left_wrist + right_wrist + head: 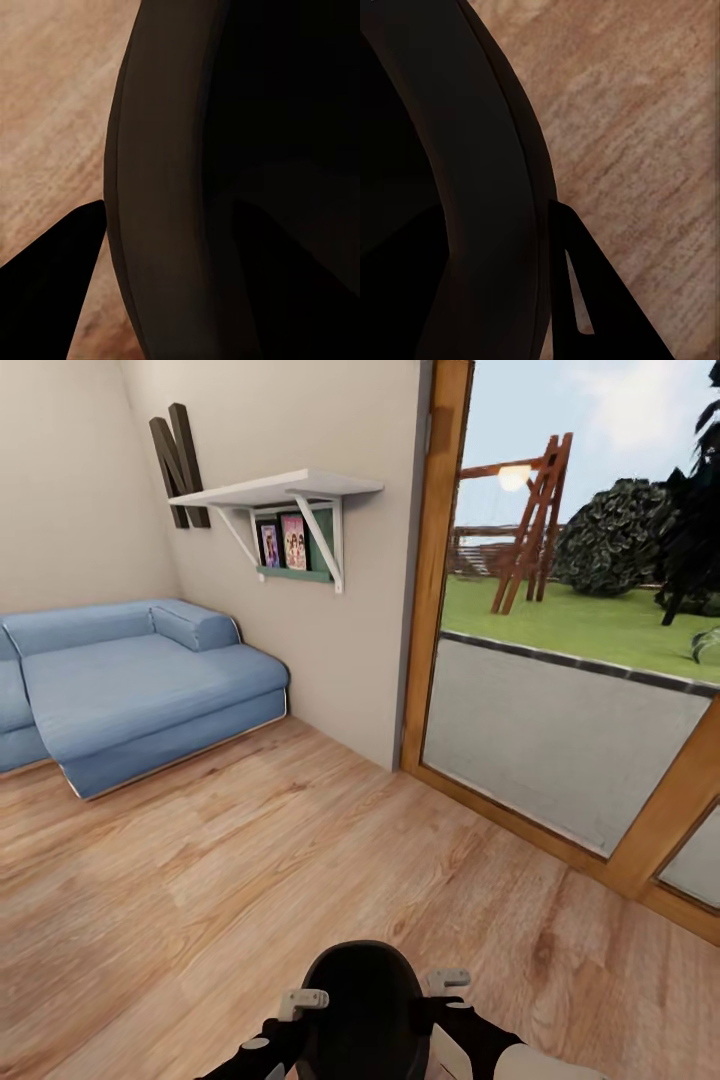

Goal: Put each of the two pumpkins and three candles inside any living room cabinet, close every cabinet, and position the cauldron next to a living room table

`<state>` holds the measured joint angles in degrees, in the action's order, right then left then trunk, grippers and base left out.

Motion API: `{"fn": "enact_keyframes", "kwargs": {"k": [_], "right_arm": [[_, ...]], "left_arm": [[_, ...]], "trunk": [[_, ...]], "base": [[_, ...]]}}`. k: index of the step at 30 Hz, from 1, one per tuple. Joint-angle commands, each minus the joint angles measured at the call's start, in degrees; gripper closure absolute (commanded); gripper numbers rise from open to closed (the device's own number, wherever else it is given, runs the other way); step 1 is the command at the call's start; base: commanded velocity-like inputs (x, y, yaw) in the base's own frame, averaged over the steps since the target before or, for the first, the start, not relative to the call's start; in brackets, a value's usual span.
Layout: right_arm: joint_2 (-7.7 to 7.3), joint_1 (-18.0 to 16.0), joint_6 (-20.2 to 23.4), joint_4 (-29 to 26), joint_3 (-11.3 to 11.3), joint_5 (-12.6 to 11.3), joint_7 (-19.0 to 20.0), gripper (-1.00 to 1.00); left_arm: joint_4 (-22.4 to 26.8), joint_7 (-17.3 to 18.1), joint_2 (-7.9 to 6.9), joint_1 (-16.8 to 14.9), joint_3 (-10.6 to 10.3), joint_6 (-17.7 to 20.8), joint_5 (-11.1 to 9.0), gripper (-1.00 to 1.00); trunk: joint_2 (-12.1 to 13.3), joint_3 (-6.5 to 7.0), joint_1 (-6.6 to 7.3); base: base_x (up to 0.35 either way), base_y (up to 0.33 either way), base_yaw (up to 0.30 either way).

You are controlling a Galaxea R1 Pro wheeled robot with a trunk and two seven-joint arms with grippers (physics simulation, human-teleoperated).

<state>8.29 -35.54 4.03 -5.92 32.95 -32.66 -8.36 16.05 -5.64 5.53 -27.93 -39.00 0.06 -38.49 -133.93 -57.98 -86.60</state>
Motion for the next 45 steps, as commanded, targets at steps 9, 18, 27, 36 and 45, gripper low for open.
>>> {"fn": "enact_keyframes", "kwargs": {"k": [9, 18, 27, 36, 45], "right_arm": [[-0.03, -0.06, -0.74, -0.25, -0.61, 0.11, -0.25, 1.00], [-0.03, -0.06, -1.21, -0.23, -0.61, 0.05, -0.26, 1.00], [-0.03, -0.06, -1.22, -0.23, -0.61, 0.05, -0.26, 1.00], [-0.03, -0.06, -1.22, -0.23, -0.61, 0.05, -0.26, 1.00], [-0.03, -0.06, -1.22, -0.23, -0.61, 0.05, -0.26, 1.00]], "left_arm": [[-0.32, -0.52, -0.08, -0.02, -0.64, -0.01, -0.54, 1.00], [-0.32, -0.52, -0.08, 0.00, -0.64, 0.01, -0.54, 1.00], [-0.32, -0.52, -0.08, -0.02, -0.64, -0.03, -0.48, 1.00], [-0.32, -0.52, -0.11, -0.02, -0.64, -0.06, -0.45, 1.00], [-0.32, -0.52, -0.09, -0.01, -0.64, -0.06, -0.45, 1.00]], "trunk": [[3.60, 1.58, 2.00], [4.81, 2.12, 2.66], [4.81, 2.12, 2.66], [4.81, 2.12, 2.66], [4.81, 2.12, 2.66]], "base": [[0.000, 0.000, 0.000], [0.000, 0.000, 0.000], [0.000, 0.000, 0.034], [0.000, 0.000, 0.260], [-0.071, 0.022, 0.290]]}}
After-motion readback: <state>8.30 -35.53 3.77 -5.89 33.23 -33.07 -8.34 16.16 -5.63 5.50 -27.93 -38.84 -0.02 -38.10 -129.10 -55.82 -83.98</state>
